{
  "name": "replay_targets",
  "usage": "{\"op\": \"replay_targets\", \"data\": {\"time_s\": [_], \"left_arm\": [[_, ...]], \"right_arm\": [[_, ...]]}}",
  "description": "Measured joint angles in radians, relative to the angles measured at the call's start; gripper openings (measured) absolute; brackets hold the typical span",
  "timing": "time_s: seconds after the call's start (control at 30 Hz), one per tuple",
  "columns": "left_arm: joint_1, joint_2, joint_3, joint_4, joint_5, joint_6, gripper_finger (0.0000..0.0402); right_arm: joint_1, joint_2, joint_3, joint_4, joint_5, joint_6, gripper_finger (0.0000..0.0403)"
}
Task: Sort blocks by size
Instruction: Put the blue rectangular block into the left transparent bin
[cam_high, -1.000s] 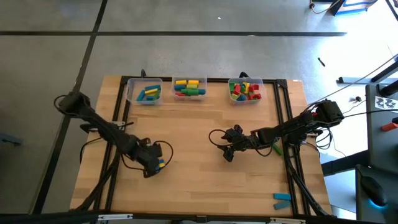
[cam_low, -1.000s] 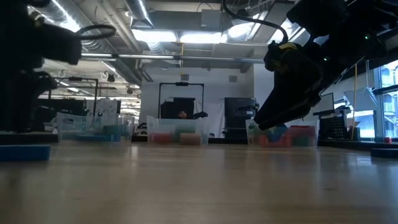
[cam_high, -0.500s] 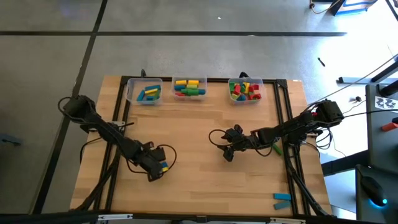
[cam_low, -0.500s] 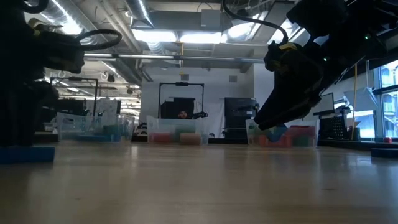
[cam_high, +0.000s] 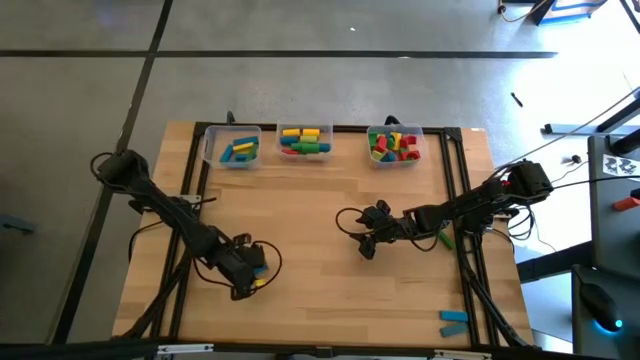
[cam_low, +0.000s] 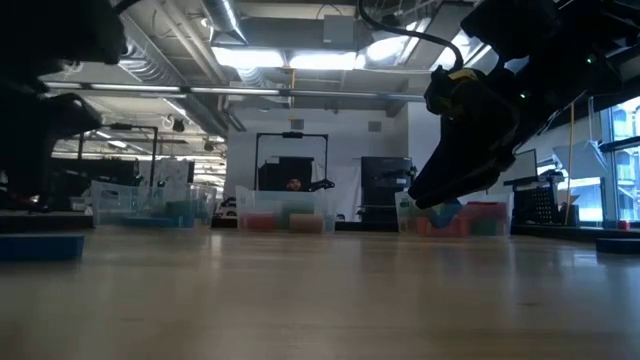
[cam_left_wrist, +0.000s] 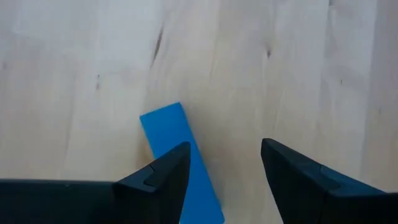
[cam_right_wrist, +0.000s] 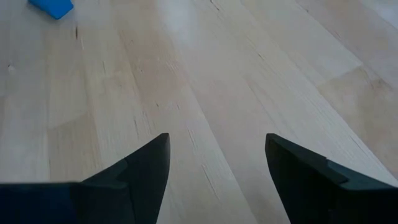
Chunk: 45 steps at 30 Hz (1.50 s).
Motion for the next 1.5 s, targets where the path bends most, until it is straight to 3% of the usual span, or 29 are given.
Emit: {"op": "replay_targets", "data": {"time_s": [0.47, 0.9, 1.13, 1.5], "left_arm": [[-0.002, 0.001, -0.096, 0.073, -0.006, 0.010, 0.0193], [0.064, 0.002, -0.106, 0.043, -0.112, 0.078, 0.0193], [0.102, -0.001, -0.106, 0.045, -0.120, 0.108, 0.0193], [0.042, -0.096, -0.086, 0.052, -0.109, 0.105, 0.0193]], "right_arm": [[0.000, 0.000, 0.000, 0.000, 0.000, 0.000, 0.0257], [0.000, 0.000, 0.000, 0.000, 0.000, 0.000, 0.0257], [0.000, 0.000, 0.000, 0.000, 0.000, 0.000, 0.0257], [0.000, 0.000, 0.000, 0.000, 0.000, 0.000, 0.0257]]}}
